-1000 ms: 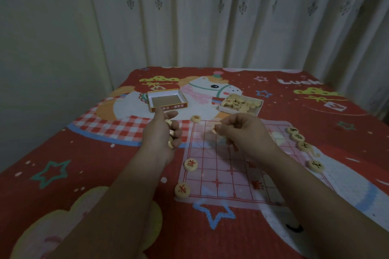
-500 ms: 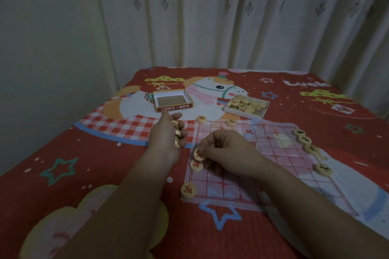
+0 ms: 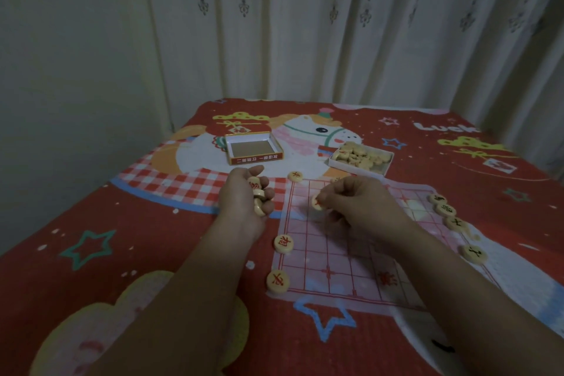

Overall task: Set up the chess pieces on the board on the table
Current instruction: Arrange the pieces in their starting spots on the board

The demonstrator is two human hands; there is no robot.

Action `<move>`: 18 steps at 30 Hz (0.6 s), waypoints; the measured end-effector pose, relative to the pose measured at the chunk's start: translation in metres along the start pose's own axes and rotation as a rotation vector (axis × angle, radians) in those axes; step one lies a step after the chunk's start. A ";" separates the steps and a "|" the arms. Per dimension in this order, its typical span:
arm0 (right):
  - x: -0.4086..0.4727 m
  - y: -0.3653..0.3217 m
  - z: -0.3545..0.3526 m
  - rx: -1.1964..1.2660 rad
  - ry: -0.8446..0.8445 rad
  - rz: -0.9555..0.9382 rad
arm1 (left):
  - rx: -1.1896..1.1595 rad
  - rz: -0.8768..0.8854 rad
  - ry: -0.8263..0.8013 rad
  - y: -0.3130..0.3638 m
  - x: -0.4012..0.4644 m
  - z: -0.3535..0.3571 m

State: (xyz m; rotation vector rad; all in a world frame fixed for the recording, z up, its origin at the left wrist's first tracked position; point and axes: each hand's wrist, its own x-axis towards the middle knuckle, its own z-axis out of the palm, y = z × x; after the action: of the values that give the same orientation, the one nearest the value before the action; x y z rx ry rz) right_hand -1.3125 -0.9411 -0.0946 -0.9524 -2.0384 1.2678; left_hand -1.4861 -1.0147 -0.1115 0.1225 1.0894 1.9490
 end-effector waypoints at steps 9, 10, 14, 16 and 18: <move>0.061 -0.017 0.017 -0.257 0.018 0.090 | -0.097 -0.045 0.034 0.002 0.009 -0.002; 0.068 -0.017 0.022 -0.287 -0.003 0.103 | -0.101 -0.048 0.036 0.002 0.010 -0.002; 0.086 -0.018 0.041 -0.396 -0.075 0.124 | -0.121 -0.056 0.025 0.002 0.012 -0.003; 0.088 -0.016 0.046 -0.453 -0.075 0.110 | -0.128 -0.059 0.020 0.002 0.013 -0.004; 0.091 -0.013 0.046 -0.502 -0.049 0.087 | -0.128 -0.055 0.010 0.001 0.014 -0.004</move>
State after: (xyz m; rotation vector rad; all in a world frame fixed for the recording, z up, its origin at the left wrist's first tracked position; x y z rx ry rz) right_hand -1.4051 -0.8964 -0.0942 -1.2498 -2.4338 0.8342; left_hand -1.4966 -1.0076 -0.1176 0.0130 0.9614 1.9657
